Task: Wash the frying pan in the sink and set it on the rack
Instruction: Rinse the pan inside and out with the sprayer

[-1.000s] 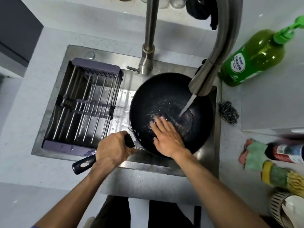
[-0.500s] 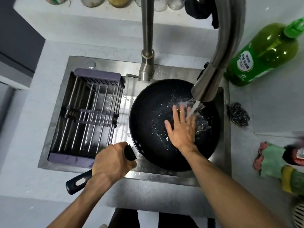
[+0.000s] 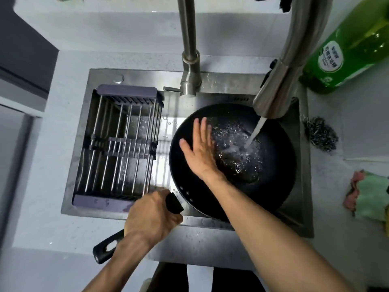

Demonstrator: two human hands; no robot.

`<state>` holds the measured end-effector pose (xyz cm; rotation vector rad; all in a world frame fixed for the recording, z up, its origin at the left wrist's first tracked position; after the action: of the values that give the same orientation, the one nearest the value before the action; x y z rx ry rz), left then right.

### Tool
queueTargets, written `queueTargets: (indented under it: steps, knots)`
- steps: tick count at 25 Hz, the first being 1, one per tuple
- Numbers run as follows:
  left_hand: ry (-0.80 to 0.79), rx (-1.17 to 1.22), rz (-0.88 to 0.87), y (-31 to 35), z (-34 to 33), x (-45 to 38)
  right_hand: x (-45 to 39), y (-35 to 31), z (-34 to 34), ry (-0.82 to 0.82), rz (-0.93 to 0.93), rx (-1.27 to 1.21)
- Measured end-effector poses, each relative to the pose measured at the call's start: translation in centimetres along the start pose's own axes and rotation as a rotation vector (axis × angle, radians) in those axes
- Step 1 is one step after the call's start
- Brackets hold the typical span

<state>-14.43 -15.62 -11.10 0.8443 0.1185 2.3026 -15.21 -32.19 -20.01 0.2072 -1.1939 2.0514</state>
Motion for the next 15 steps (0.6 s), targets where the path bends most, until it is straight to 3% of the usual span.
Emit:
queueTargets:
  steps: [2,4,6,8,12,13,15]
  knots:
    - [-0.016,0.042,0.065,-1.0,0.1,-0.4,3.5,0.2,-2.2,-0.438,0.136,0.211]
    - [-0.039,0.099,0.104,-2.0,0.0,-0.6,7.2,3.8,-1.2,-0.779,0.072,0.496]
    - [-0.075,0.134,0.108,-2.3,-0.5,-0.5,9.2,6.8,3.3,-0.822,-0.102,0.704]
    - [-0.095,0.111,0.098,-2.0,-0.9,-0.5,9.2,6.9,8.6,-0.553,-0.163,0.692]
    - [-0.087,0.099,0.022,-0.8,-0.2,-0.7,11.9,2.0,20.8,0.409,-0.079,0.008]
    - [-0.092,0.102,0.014,-0.6,-0.3,-0.7,12.9,0.4,22.8,0.521,0.014,-0.134]
    - [-0.074,0.137,0.026,-0.3,-0.1,-0.6,13.6,-3.3,25.1,0.564,0.166,-0.231]
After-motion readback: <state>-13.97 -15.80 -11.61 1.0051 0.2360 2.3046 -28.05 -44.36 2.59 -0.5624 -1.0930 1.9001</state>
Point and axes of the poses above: each hand's wrist, its own x-axis away from the middle knuckle, its own z-axis out of the back of the hand, y = z × x, the point moved 7 cm from there along -x, towards the middle knuckle, and after that the axes turned 4 degrees about -z, right-handed, at the moved point
